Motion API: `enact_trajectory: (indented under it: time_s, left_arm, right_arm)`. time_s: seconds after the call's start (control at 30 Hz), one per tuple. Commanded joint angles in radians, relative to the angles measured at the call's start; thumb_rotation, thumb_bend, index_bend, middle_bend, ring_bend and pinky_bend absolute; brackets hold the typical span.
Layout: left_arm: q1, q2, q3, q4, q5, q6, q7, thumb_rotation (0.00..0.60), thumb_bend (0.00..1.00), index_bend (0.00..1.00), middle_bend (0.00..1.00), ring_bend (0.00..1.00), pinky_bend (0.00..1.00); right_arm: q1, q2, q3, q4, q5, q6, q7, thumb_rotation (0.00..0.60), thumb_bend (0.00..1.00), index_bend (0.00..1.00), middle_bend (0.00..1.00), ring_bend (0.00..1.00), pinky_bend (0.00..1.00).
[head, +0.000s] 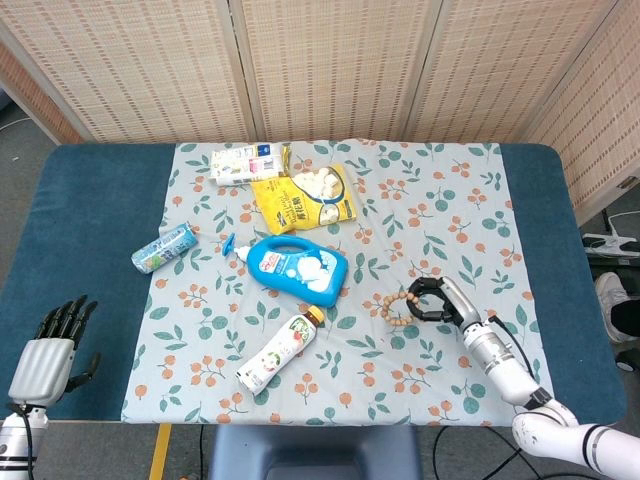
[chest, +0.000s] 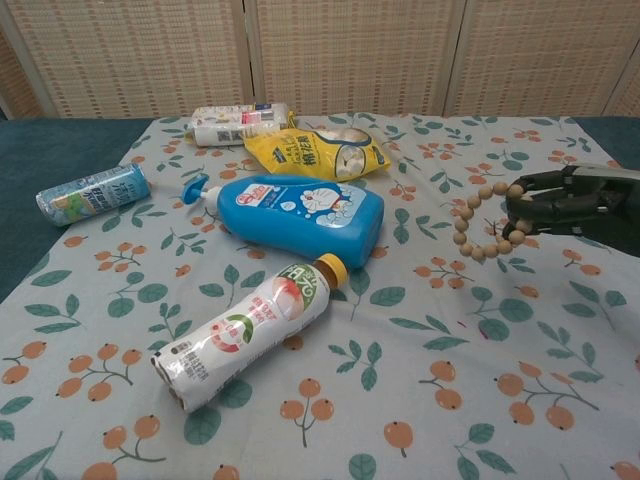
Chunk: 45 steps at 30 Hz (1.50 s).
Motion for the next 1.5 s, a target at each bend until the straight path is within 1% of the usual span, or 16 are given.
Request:
enact_trajectory:
  time_s: [0.03, 0.1, 0.2, 0.3, 0.33, 0.47, 0.53, 0.6, 0.7, 0.8, 0.97, 1.1, 1.17, 1.3, 1.43, 1.5]
  left_arm:
    - [0.000, 0.001, -0.001, 0.001, -0.003, 0.000, -0.002, 0.600, 0.44, 0.00, 0.00, 0.00, 0.10]
    - [0.000, 0.001, -0.002, 0.003, -0.004, -0.001, -0.005, 0.600, 0.44, 0.00, 0.00, 0.00, 0.11]
    - [0.000, 0.001, -0.003, 0.000, -0.004, 0.000, -0.005, 0.600, 0.44, 0.00, 0.00, 0.00, 0.11]
    - [0.000, 0.002, -0.002, 0.003, -0.006, -0.003, -0.007, 0.600, 0.44, 0.00, 0.00, 0.00, 0.11]
    - [0.000, 0.003, -0.002, 0.003, -0.006, -0.003, -0.007, 0.600, 0.44, 0.00, 0.00, 0.00, 0.11]
    - [0.001, 0.002, -0.002, 0.003, -0.004, 0.001, -0.009, 0.600, 0.44, 0.00, 0.00, 0.00, 0.11]
    - [0.001, 0.002, -0.002, 0.004, -0.003, 0.001, -0.008, 0.600, 0.44, 0.00, 0.00, 0.00, 0.11]
    - [0.001, 0.001, -0.002, 0.003, -0.003, 0.000, -0.006, 0.600, 0.44, 0.00, 0.00, 0.00, 0.11]
    - [0.000, 0.000, -0.001, 0.002, -0.004, -0.002, -0.001, 0.600, 0.44, 0.00, 0.00, 0.00, 0.11]
    - [0.000, 0.000, 0.000, 0.001, -0.006, -0.005, 0.004, 0.600, 0.44, 0.00, 0.00, 0.00, 0.11]
    - [0.000, 0.000, 0.001, -0.001, -0.006, -0.005, 0.009, 0.600, 0.44, 0.00, 0.00, 0.00, 0.11]
    - [-0.002, -0.002, 0.001, 0.003, -0.009, -0.010, 0.011, 0.600, 0.44, 0.00, 0.00, 0.00, 0.11]
    - [-0.002, -0.002, 0.001, 0.002, -0.009, -0.011, 0.012, 0.600, 0.44, 0.00, 0.00, 0.00, 0.11]
    - [-0.002, -0.001, 0.002, 0.001, -0.007, -0.010, 0.012, 0.600, 0.44, 0.00, 0.00, 0.00, 0.11]
    - [-0.001, 0.000, 0.004, -0.001, -0.005, -0.009, 0.012, 0.600, 0.44, 0.00, 0.00, 0.00, 0.11]
    - [-0.001, 0.001, 0.004, -0.001, -0.004, -0.009, 0.011, 0.600, 0.44, 0.00, 0.00, 0.00, 0.11]
  right_arm:
    - [-0.038, 0.077, 0.213, -0.151, -0.002, -0.303, 0.599, 0.600, 0.47, 0.76, 0.65, 0.43, 0.27]
    - [-0.062, 0.055, 0.221, -0.149, -0.071, -0.280, 0.705, 0.600, 0.47, 0.75, 0.65, 0.43, 0.27]
    - [-0.091, 0.024, 0.185, -0.129, -0.213, -0.201, 0.910, 0.600, 0.47, 0.74, 0.65, 0.42, 0.27]
    - [-0.079, -0.001, 0.090, -0.058, -0.388, -0.066, 1.119, 0.600, 0.48, 0.73, 0.65, 0.42, 0.27]
    - [-0.062, -0.009, 0.042, -0.013, -0.458, -0.001, 1.205, 0.600, 0.48, 0.72, 0.65, 0.42, 0.27]
    - [-0.002, -0.037, -0.076, 0.141, -0.579, 0.165, 1.370, 0.600, 0.48, 0.67, 0.65, 0.39, 0.27]
    - [0.019, -0.049, -0.116, 0.188, -0.592, 0.207, 1.367, 0.599, 0.48, 0.64, 0.65, 0.37, 0.27]
    - [0.030, -0.052, -0.146, 0.203, -0.590, 0.230, 1.353, 0.575, 0.48, 0.59, 0.64, 0.36, 0.27]
    - [0.048, -0.058, -0.187, 0.215, -0.581, 0.257, 1.320, 0.463, 0.48, 0.47, 0.57, 0.32, 0.25]
    - [0.064, -0.066, -0.220, 0.218, -0.566, 0.272, 1.278, 0.341, 0.48, 0.38, 0.53, 0.29, 0.23]
    - [0.094, -0.078, -0.259, 0.212, -0.545, 0.275, 1.159, 0.199, 0.38, 0.35, 0.50, 0.28, 0.21]
    - [0.125, -0.080, -0.281, 0.196, -0.539, 0.277, 1.058, 0.144, 0.37, 0.34, 0.50, 0.28, 0.21]
    - [0.134, -0.081, -0.291, 0.183, -0.528, 0.277, 1.039, 0.129, 0.40, 0.36, 0.50, 0.28, 0.20]
    - [0.149, -0.085, -0.311, 0.166, -0.508, 0.281, 1.007, 0.123, 0.56, 0.41, 0.50, 0.28, 0.20]
    - [0.158, -0.089, -0.329, 0.155, -0.494, 0.292, 0.979, 0.133, 0.62, 0.47, 0.50, 0.28, 0.20]
    - [0.164, -0.090, -0.339, 0.154, -0.489, 0.297, 0.969, 0.163, 0.62, 0.49, 0.50, 0.28, 0.20]
